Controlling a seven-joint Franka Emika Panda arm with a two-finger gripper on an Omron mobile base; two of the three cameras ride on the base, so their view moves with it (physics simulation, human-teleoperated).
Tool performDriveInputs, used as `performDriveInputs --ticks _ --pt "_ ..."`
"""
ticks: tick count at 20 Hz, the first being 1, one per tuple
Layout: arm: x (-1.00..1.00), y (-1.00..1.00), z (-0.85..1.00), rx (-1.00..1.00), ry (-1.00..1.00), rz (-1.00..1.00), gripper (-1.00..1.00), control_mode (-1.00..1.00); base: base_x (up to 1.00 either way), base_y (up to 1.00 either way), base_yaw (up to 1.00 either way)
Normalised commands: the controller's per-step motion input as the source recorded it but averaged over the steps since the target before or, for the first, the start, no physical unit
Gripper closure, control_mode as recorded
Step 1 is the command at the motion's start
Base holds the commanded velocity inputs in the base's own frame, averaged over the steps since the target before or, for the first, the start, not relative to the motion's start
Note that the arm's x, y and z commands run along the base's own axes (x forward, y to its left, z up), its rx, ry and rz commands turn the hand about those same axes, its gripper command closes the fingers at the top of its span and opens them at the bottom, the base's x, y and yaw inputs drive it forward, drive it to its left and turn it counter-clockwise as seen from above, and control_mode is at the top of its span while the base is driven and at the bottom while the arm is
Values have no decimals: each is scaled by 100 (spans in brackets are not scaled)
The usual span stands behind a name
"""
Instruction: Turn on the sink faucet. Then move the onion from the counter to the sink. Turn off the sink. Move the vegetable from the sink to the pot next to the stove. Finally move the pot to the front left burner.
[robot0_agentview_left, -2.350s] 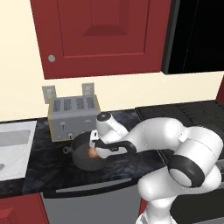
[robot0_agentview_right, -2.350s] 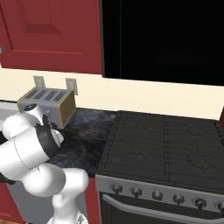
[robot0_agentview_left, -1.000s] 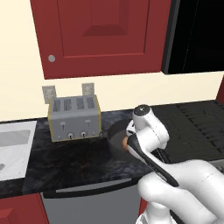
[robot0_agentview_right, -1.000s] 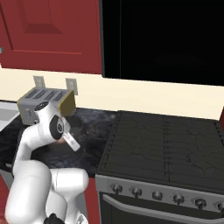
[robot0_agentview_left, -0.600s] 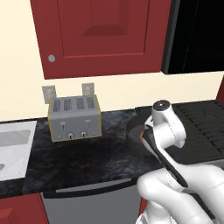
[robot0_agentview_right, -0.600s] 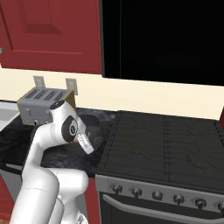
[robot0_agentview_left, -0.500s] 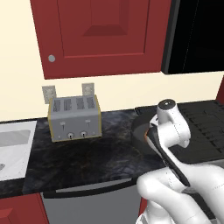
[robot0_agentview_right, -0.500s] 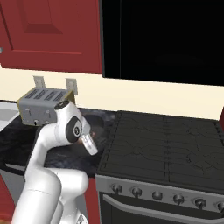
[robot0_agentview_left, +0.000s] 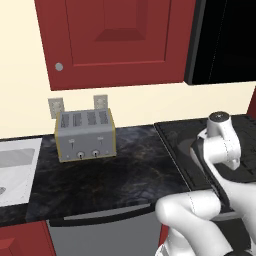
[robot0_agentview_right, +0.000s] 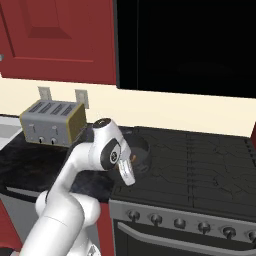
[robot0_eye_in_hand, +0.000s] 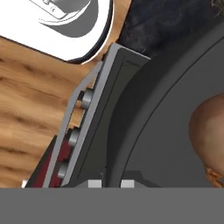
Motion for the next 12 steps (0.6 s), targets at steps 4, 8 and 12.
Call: performDriveInputs --ticks 4,8,12 --pt "0 -75 0 4 0 -16 100 -100 0 0 0" --pt "8 -58 -5 1 1 -16 100 -100 0 0 0" --pt "22 -37 -16 0 1 -15 100 -100 0 0 0"
